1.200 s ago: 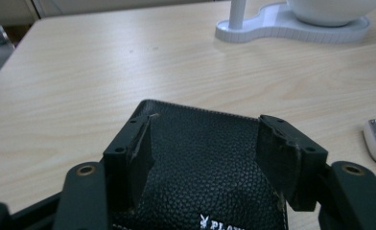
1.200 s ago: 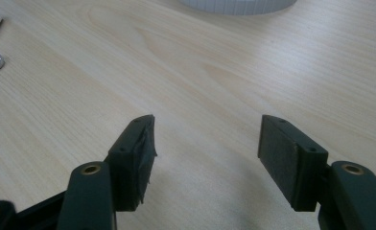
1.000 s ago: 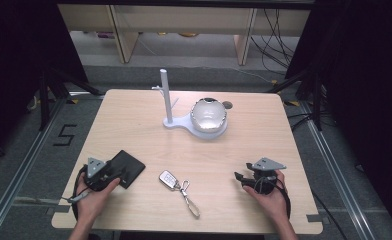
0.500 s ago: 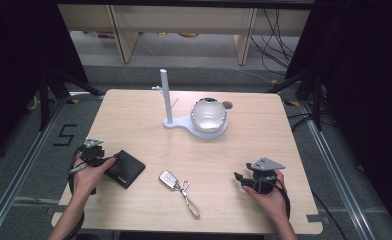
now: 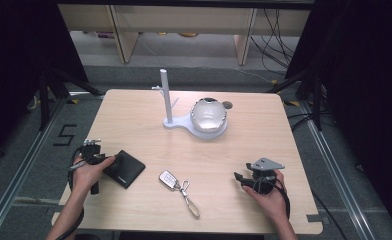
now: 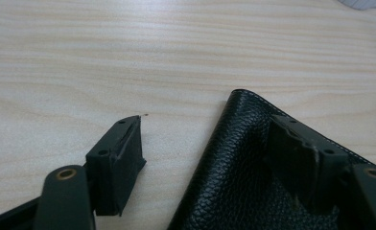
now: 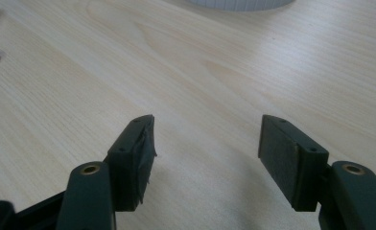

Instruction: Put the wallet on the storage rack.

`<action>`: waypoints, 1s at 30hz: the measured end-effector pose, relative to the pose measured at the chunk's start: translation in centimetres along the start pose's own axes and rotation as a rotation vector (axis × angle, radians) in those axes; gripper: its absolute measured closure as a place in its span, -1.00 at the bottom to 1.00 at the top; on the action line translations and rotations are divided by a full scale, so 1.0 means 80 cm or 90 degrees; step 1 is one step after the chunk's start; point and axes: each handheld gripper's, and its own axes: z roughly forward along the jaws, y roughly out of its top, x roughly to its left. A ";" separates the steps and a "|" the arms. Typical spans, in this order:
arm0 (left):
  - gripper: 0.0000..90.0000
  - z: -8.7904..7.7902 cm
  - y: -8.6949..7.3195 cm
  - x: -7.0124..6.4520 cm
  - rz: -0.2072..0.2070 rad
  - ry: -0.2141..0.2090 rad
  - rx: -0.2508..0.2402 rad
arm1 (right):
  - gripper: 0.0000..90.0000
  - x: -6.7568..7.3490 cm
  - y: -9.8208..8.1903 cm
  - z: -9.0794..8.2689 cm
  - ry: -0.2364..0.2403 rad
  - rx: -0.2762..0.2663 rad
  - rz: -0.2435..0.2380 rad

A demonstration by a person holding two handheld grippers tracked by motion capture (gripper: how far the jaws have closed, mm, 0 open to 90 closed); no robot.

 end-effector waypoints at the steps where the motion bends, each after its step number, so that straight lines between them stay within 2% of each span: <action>1: -0.36 0.000 0.001 0.000 0.011 0.000 0.004 | -0.14 0.002 0.000 0.000 -0.012 -0.003 0.007; 2: -0.31 0.000 0.001 0.000 0.011 0.000 0.004 | -0.14 0.003 0.000 -0.001 -0.022 -0.003 0.002; 3: -0.31 -0.001 0.000 -0.001 0.000 -0.007 0.003 | -0.14 0.003 0.000 -0.001 -0.022 -0.003 0.002; 4: 0.03 -0.002 -0.001 -0.004 -0.020 -0.037 0.005 | -0.14 0.003 0.000 -0.001 -0.021 -0.003 0.001; 5: 0.22 -0.001 -0.003 -0.006 -0.036 -0.044 -0.001 | -0.14 0.003 0.000 -0.001 -0.021 -0.004 0.000; 6: 0.25 -0.001 -0.003 -0.006 -0.036 -0.044 -0.001 | -0.14 0.003 0.000 -0.001 -0.021 -0.004 0.000; 7: 0.29 -0.001 -0.004 -0.004 -0.021 -0.047 -0.008 | -0.14 0.002 0.000 0.000 -0.017 -0.005 -0.002; 9: 0.36 -0.002 -0.006 -0.004 -0.040 -0.051 -0.007 | -0.14 0.002 0.000 0.000 -0.017 -0.005 -0.002; 10: 0.39 -0.002 -0.006 -0.004 -0.040 -0.051 -0.007 | -0.14 0.002 0.000 0.000 -0.017 -0.005 -0.002; 11: 0.39 -0.003 -0.006 -0.003 -0.026 -0.055 -0.013 | -0.14 0.002 0.000 -0.001 -0.017 -0.005 -0.002; 15: 0.70 -0.008 -0.006 -0.007 0.025 -0.047 -0.016 | -0.14 0.002 0.000 -0.001 -0.018 -0.005 -0.003; 16: 0.72 -0.009 -0.006 -0.005 0.039 -0.046 -0.012 | -0.14 0.002 0.000 -0.001 -0.017 -0.005 -0.003; 20: 0.81 -0.010 -0.006 -0.005 0.045 -0.047 -0.021 | -0.14 0.002 0.000 -0.001 -0.017 -0.005 -0.003; 21: 0.81 -0.009 -0.007 -0.007 0.040 -0.046 -0.035 | -0.14 0.002 0.000 -0.001 -0.017 -0.005 -0.003; 23: 0.83 -0.012 -0.006 -0.006 0.060 -0.046 -0.026 | -0.14 0.002 0.000 -0.001 -0.017 -0.007 0.000; 25: 0.85 -0.015 -0.004 -0.008 0.055 -0.054 -0.036 | -0.14 0.002 0.000 -0.001 -0.016 -0.006 0.001; 26: 0.85 -0.017 -0.004 -0.011 0.046 -0.057 -0.053 | -0.15 0.002 0.000 -0.001 -0.016 -0.006 0.002; 30: 0.86 -0.034 0.003 -0.020 0.070 -0.077 -0.081 | -0.15 0.002 0.000 -0.001 -0.017 -0.006 0.001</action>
